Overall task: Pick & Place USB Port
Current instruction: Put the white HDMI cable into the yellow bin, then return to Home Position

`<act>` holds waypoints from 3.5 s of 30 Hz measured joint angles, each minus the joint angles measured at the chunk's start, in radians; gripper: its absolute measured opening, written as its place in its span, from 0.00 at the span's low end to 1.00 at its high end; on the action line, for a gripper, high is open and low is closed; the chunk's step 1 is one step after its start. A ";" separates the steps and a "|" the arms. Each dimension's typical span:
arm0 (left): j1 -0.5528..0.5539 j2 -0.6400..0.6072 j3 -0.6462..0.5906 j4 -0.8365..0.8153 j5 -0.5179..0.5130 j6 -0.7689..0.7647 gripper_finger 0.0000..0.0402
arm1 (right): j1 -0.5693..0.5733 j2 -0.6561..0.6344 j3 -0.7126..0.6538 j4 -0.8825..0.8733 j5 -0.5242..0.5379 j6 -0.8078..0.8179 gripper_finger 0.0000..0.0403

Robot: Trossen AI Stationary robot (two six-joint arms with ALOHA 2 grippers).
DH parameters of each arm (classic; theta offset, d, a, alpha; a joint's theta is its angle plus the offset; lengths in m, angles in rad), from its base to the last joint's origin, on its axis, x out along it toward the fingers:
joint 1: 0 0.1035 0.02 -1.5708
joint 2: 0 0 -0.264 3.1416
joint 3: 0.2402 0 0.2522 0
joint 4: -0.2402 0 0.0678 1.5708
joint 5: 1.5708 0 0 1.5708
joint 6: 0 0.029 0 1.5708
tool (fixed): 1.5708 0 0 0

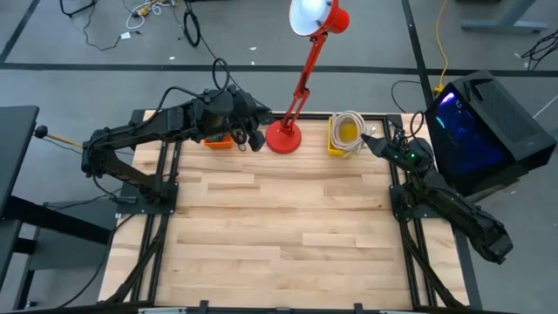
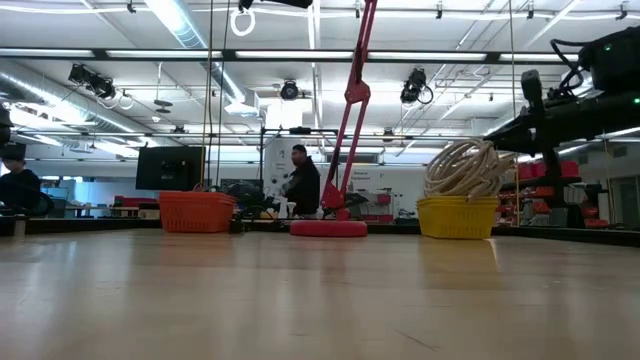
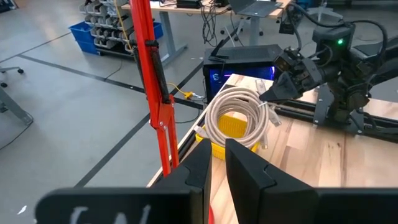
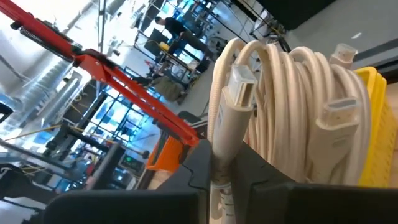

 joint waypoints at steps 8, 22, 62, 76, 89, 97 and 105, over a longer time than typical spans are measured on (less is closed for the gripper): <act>0.000 0.000 0.000 0.000 0.002 0.000 0.13 | -0.001 0.001 0.000 0.036 0.013 -0.010 0.22; 0.000 0.000 0.000 -0.008 0.002 0.000 0.13 | -0.020 0.001 0.017 0.042 0.031 -0.032 0.26; 0.000 0.000 0.000 -0.024 -0.002 0.000 0.13 | -0.229 0.001 0.201 -0.009 -0.074 -0.119 0.31; -0.002 -0.043 0.000 -0.119 0.088 -0.002 0.13 | 0.058 0.003 0.753 0.011 -0.418 -0.068 0.20; -0.051 -0.318 0.000 -0.335 -0.006 -0.087 0.13 | 0.144 0.129 0.941 0.124 -0.537 -0.045 0.18; -0.078 -0.374 0.001 -0.428 -0.018 -0.106 0.13 | 0.168 0.254 1.069 -0.425 -0.588 -0.286 0.18; -0.080 -0.393 -0.053 -0.530 -0.011 -0.133 0.13 | 0.266 0.361 0.943 -0.422 -0.523 -0.401 0.18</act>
